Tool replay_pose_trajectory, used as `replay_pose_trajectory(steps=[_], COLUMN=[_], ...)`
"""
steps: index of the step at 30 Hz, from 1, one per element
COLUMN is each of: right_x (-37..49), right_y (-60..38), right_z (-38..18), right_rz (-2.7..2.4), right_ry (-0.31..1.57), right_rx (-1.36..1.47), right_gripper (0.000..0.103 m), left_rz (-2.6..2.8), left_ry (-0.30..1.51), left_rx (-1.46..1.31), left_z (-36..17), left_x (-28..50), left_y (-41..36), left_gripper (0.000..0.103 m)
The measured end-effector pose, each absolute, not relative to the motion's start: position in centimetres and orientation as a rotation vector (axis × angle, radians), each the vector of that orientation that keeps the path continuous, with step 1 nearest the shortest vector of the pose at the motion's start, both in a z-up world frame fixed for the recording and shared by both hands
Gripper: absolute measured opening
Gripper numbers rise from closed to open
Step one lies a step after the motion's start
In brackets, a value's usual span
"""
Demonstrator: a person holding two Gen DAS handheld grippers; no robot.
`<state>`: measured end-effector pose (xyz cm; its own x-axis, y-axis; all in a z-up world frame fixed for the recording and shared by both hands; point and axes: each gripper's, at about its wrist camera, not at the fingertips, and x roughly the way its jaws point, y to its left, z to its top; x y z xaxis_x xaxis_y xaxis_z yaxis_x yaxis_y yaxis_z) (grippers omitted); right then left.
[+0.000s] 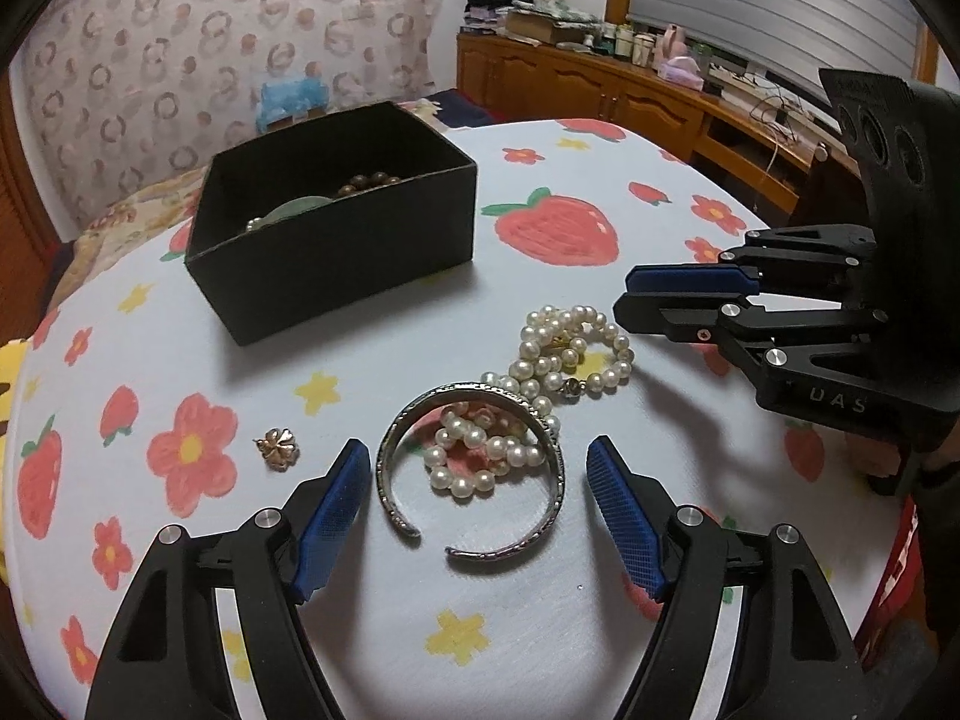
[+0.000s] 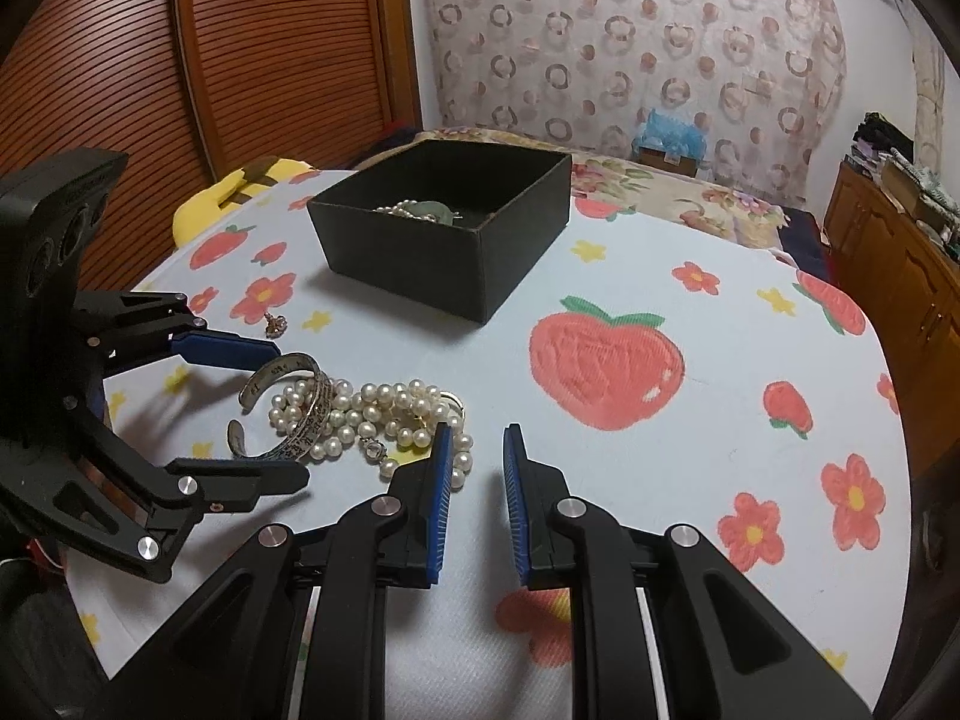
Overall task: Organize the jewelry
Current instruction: 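Grasp the silver cuff bangle with the left tool and lift it, then lift the pearl necklace with the right tool while the left tool holds the silver bangle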
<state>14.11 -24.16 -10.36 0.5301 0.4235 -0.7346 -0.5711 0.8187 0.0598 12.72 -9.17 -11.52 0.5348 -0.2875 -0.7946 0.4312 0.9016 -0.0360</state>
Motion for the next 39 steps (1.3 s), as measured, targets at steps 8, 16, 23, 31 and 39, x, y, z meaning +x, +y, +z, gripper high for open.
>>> replay_pose_trajectory(steps=[8,16,23,31,39], right_x=[14.2,14.2,14.4,14.9,15.4], right_y=[-24.3,-24.3,-24.0,-22.8,-21.7], right_z=[-10.4,-10.4,-10.3,-10.8,-11.5], right_rz=[0.596,0.596,0.598,0.580,0.563], right_ry=[0.816,0.820,0.822,0.857,0.878], right_rx=[-0.197,-0.217,-0.221,-0.270,-0.313], right_gripper=[0.019,0.019,0.019,0.019,0.019], left_rz=[-0.429,-0.408,-0.394,-0.392,-0.389], left_ry=[0.908,0.854,0.810,0.778,0.772], left_rx=[0.191,0.150,0.113,0.095,0.090], left_z=[-11.5,-10.2,-8.7,-7.8,-7.5], left_x=[12.4,11.2,10.4,9.8,9.8], left_y=[-9.1,-7.8,-6.6,-5.8,-5.4], left_gripper=[0.058,0.058,0.058,0.058,0.058])
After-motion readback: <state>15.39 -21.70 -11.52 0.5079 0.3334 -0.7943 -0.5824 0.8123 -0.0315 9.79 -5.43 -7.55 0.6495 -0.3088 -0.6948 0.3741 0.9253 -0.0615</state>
